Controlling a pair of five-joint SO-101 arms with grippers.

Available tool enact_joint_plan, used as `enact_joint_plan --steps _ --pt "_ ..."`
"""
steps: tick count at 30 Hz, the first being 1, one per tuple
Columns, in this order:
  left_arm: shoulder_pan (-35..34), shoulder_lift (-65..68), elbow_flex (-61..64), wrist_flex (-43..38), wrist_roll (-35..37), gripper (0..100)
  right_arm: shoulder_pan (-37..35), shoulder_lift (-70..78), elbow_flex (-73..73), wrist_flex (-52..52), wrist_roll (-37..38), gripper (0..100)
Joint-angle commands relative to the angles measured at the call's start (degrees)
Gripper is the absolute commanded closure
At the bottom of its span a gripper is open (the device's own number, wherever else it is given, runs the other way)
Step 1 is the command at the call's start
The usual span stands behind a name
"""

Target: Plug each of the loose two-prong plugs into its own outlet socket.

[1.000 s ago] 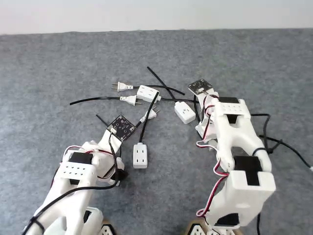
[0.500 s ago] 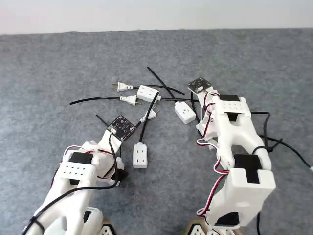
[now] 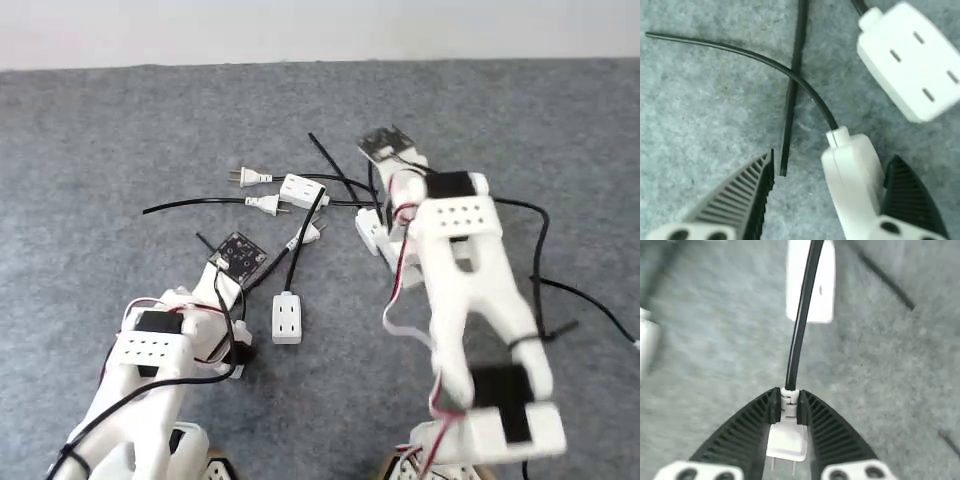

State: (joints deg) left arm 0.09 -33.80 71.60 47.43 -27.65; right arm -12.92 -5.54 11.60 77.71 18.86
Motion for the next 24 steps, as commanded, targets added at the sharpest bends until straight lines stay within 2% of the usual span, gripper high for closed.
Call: enact_joint_plan --steps 1,6,11,17,24 --pt "-0.4 -0.9 -2.2 -2.4 3.4 67 -5.6 -10.3 -3.3 1.4 -3.6 98.9" --pt "0.0 -0.8 -2.5 -0.4 1.1 67 -15.3 -13.8 -1.1 0.0 -7.5 98.9" --pt "0.0 -0.8 -2.6 -0.3 0.8 67 -24.2 -14.4 4.0 -4.5 -7.6 98.9" --pt "0.0 2.3 -4.7 -0.2 1.1 67 -25.5 -18.2 5.3 -4.3 -9.5 99.0" --pt "-1.6 19.2 -17.0 4.0 5.0 67 -25.5 -27.4 8.0 -2.6 -9.1 99.0"
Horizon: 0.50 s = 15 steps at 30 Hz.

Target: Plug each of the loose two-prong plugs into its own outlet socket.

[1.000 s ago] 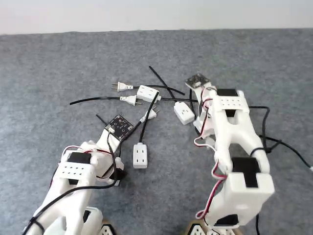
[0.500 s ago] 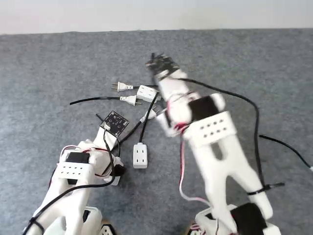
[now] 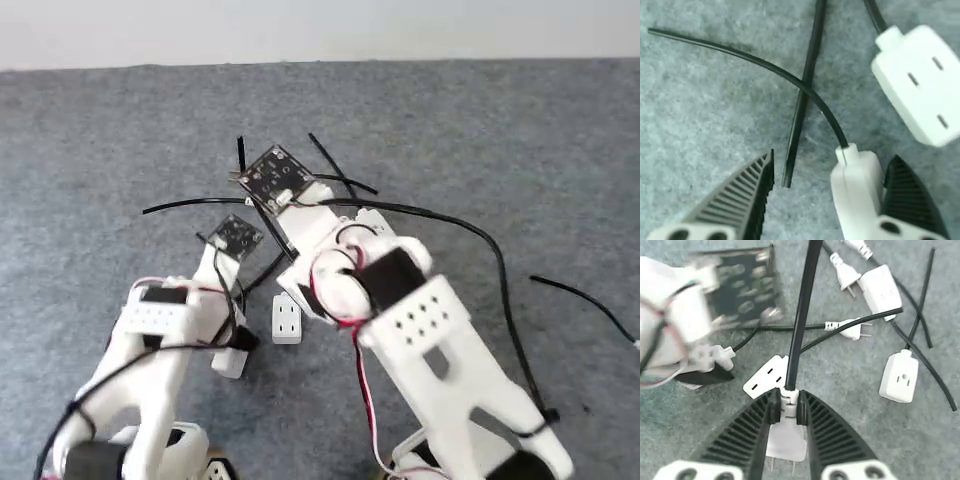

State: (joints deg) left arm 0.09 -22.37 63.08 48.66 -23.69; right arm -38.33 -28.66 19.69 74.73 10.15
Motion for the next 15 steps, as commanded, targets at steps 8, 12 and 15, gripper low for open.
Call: enact_joint_plan --steps 8,12,15 --pt "-1.9 11.8 -11.6 4.6 -2.7 67 -5.1 -5.0 5.2 -3.8 -0.4 99.0" --pt "-1.8 11.8 -11.6 4.7 -3.3 67 -4.9 -2.8 9.6 -10.1 -0.8 99.0" --pt "-1.8 11.8 -11.6 5.3 -4.2 67 -3.5 1.3 10.0 -13.7 -2.7 99.0"
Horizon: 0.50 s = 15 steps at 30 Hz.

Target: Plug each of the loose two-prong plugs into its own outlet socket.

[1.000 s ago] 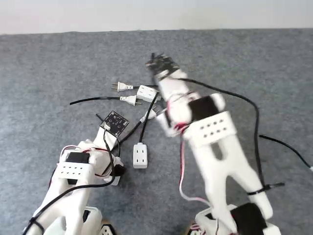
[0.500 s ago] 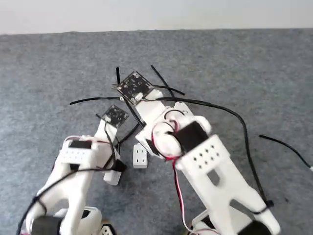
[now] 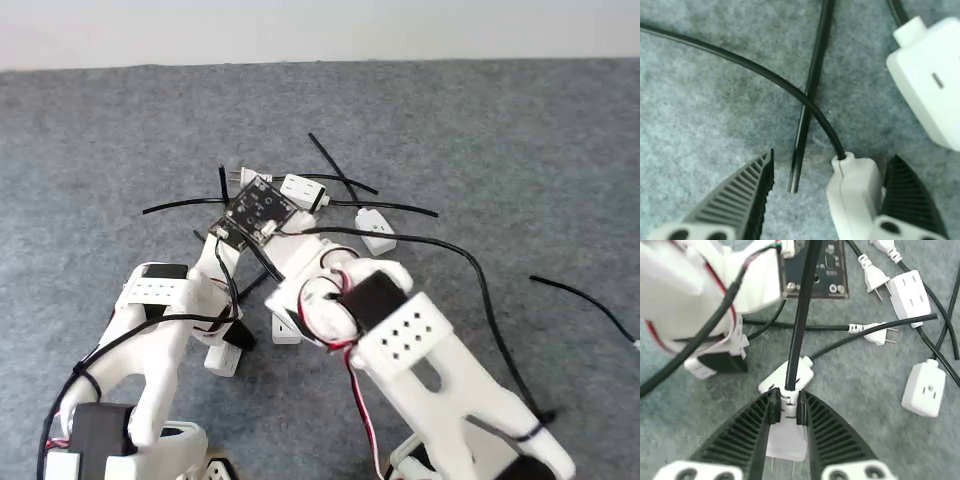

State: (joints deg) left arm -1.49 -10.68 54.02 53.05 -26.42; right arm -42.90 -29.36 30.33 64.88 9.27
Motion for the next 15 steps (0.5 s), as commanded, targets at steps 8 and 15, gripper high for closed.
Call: enact_joint_plan --steps 8,15 --pt "-0.2 0.0 -2.5 1.1 -2.7 70 1.1 8.5 -1.2 -9.5 -2.7 99.0" --pt "0.3 -5.2 1.8 -1.0 -3.2 70 2.9 8.7 -1.2 -11.3 -7.6 99.0"
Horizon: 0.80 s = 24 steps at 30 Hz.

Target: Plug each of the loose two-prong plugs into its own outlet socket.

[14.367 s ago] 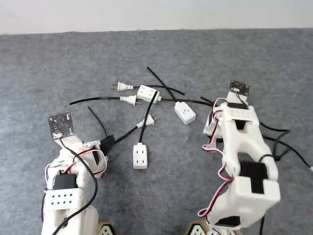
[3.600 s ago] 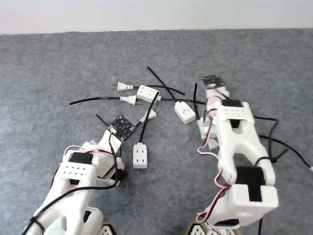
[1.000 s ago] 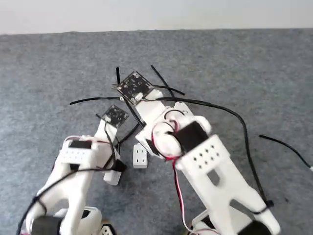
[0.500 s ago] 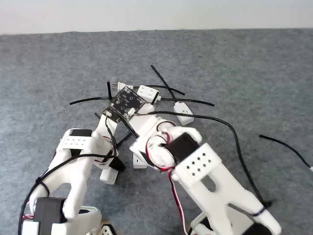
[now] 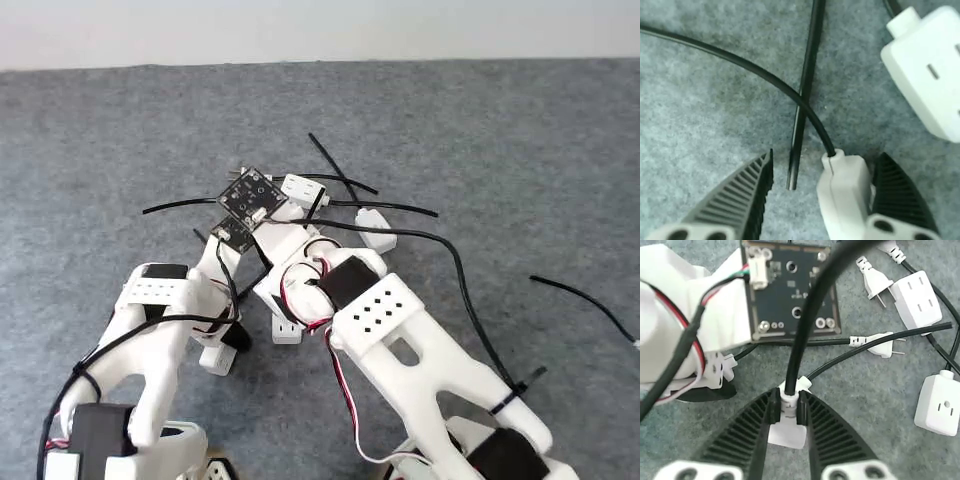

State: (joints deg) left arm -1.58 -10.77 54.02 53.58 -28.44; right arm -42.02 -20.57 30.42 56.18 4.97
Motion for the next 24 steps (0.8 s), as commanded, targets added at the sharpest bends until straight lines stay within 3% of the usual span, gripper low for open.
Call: enact_joint_plan --steps 1,7,12,15,18,24 --pt "0.9 -7.7 4.3 -2.9 -1.7 70 2.6 0.1 -1.3 -3.1 -4.0 99.0" --pt "2.3 -24.3 16.0 -7.2 -3.0 70 2.9 0.0 -1.3 -3.8 -4.3 99.0" --pt "1.8 -27.0 17.6 -8.4 -2.3 70 3.3 0.3 -0.9 -3.6 -6.9 99.0" --pt "0.8 -27.0 17.7 -10.8 3.3 70 4.4 0.3 2.2 -5.3 -12.3 99.0" --pt "-1.1 -27.0 17.9 -14.6 8.8 70 6.1 -0.1 8.9 -13.8 -16.9 99.0" --pt "-0.9 -27.5 22.3 -24.4 14.9 70 5.8 -0.2 14.5 -22.5 -18.0 99.0"
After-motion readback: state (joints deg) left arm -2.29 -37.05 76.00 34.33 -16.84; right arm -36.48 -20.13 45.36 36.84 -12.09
